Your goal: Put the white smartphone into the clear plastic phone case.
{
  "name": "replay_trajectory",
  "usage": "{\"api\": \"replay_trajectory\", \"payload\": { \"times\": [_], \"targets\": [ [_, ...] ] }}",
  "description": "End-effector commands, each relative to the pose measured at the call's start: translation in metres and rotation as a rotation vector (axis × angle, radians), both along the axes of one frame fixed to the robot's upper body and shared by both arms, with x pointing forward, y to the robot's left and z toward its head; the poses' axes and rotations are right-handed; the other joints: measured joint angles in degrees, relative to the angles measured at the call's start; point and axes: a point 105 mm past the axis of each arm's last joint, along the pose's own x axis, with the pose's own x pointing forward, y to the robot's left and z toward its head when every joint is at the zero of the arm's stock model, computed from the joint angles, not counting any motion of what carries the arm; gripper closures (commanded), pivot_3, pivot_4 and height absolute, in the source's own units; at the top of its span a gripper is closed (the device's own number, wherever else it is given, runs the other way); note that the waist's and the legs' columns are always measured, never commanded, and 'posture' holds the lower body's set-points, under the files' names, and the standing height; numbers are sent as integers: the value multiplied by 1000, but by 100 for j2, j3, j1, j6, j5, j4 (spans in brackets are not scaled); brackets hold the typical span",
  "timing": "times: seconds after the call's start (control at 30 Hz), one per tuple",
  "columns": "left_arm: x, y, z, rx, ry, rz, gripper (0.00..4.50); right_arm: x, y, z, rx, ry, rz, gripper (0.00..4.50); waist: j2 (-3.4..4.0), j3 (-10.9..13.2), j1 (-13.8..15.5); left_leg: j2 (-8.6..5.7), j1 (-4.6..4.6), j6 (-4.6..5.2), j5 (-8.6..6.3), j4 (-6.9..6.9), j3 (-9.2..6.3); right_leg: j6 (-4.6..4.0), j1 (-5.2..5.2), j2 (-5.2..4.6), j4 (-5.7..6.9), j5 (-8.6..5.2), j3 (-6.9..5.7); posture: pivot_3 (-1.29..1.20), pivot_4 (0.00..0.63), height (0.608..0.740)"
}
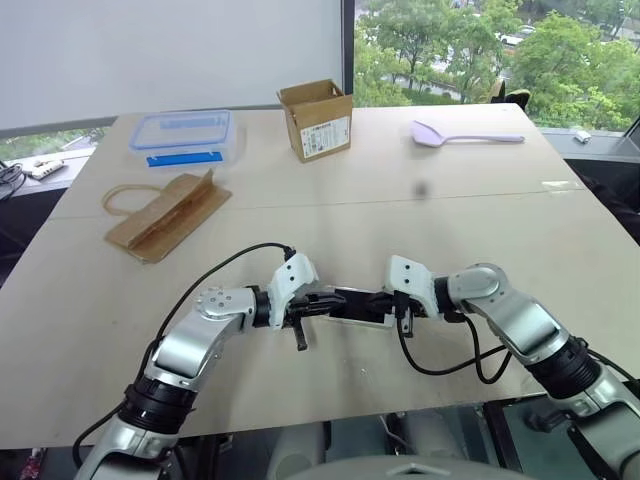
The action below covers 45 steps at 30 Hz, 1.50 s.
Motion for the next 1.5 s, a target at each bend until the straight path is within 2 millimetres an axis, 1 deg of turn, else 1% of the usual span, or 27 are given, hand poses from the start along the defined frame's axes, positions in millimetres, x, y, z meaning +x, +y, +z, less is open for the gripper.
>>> {"api": "replay_trajectory", "payload": {
  "times": [0.03,0.07,0.1,0.13,0.2,0.23,0.27,0.3,0.37,0.4,0.5,0.57,0.6,0.73,0.87,0.93,1.1,1.27,1.5],
  "targets": [
    [0,-3,8,-6,-38,-8,4400,-28,-38,-85,-258,238,-87,4500,6,-8,1,0,0,-1,0,0,0,0,0,-2,0,0,0,0,150,740],
    [1,-2,9,-16,-46,-1,4400,-23,-34,-78,-214,210,-102,4500,7,-9,1,0,0,-1,-1,0,0,0,0,-3,-2,0,-1,0,150,740],
    [3,-2,14,-39,-60,11,4400,-19,-26,-65,-119,188,-112,4500,6,-10,1,0,-1,-1,-1,0,0,0,0,-3,-3,0,-1,0,150,740],
    [6,0,20,-74,-66,35,4400,-14,-17,-46,-1,157,-120,4500,4,-9,3,1,-1,-2,-1,0,0,0,0,-3,-4,0,-2,0,150,740],
    [10,6,28,-112,-73,75,4400,-6,-11,-10,174,108,-166,4500,-17,14,7,5,-10,-2,-1,-1,-6,0,-2,-3,-8,0,-8,0,150,740],
    [11,9,30,-116,-74,87,4400,-5,-12,0,215,91,-176,4500,-1,36,7,8,-18,-2,-1,0,-6,0,-6,-3,-10,0,-9,0,150,740],
    [11,14,29,-109,-68,99,4400,-5,-14,10,242,66,-191,4500,35,67,7,8,-29,-2,-1,0,-3,0,-16,-4,-11,0,-7,0,150,740],
    [10,19,28,-97,-63,111,4400,-4,-17,20,268,42,-205,4500,43,71,6,3,-60,22,13,0,4,1,-42,-3,-9,1,-1,0,150,740],
    [8,30,25,-74,-54,127,4400,-9,-24,40,311,4,-217,4500,45,106,7,-20,-109,27,17,1,17,2,-86,6,0,3,0,0,150,740],
    [8,33,25,-68,-51,132,4400,-11,-27,48,327,-12,-223,4500,47,124,11,-21,-115,27,16,1,19,0,-88,10,1,3,-6,0,150,740],
    [3,38,23,-54,-39,123,4400,-20,-35,62,338,-18,-231,4500,48,151,18,-21,-153,27,16,-5,15,4,-122,12,1,-1,-9,0,150,740],
    [2,40,21,-43,-36,115,4400,-23,-43,64,304,-24,-255,4500,45,155,22,-22,-198,27,16,-2,6,9,-163,15,2,2,-16,0,150,740],
    [1,40,20,-35,-36,111,4400,-26,-48,62,276,-24,-265,4500,42,157,24,-24,-205,27,17,-1,6,22,-169,14,2,9,-16,0,150,740],
    [-1,40,17,-22,-31,97,4400,-31,-63,50,183,-13,-301,4500,20,175,30,-29,-205,27,16,2,11,6,-169,7,0,-3,-13,0,150,740],
    [-4,39,13,-11,-26,83,4400,-35,-69,36,124,11,-311,4500,12,184,15,-29,-203,27,17,8,13,7,-169,7,1,-3,-12,0,150,740],
    [-4,36,13,-14,-27,79,4400,-35,-66,31,113,16,-308,4500,11,184,8,-28,-200,27,17,9,13,7,-169,7,4,-3,-12,0,150,740],
    [-4,33,13,-15,-26,70,4400,-32,-52,31,143,18,-277,4500,11,185,18,-28,-202,27,17,9,13,8,-169,10,5,-2,-12,0,150,740],
    [-13,28,10,-12,-12,37,4400,-34,-35,29,160,35,-208,4500,9,186,19,-28,-202,28,17,12,11,8,-166,10,5,-2,-12,0,150,740],
    [-14,23,10,-23,-16,37,4400,-34,-26,23,162,46,-159,4500,7,184,4,-27,-193,28,17,13,11,8,-162,13,12,-2,-11,0,150,740]
  ]
}}
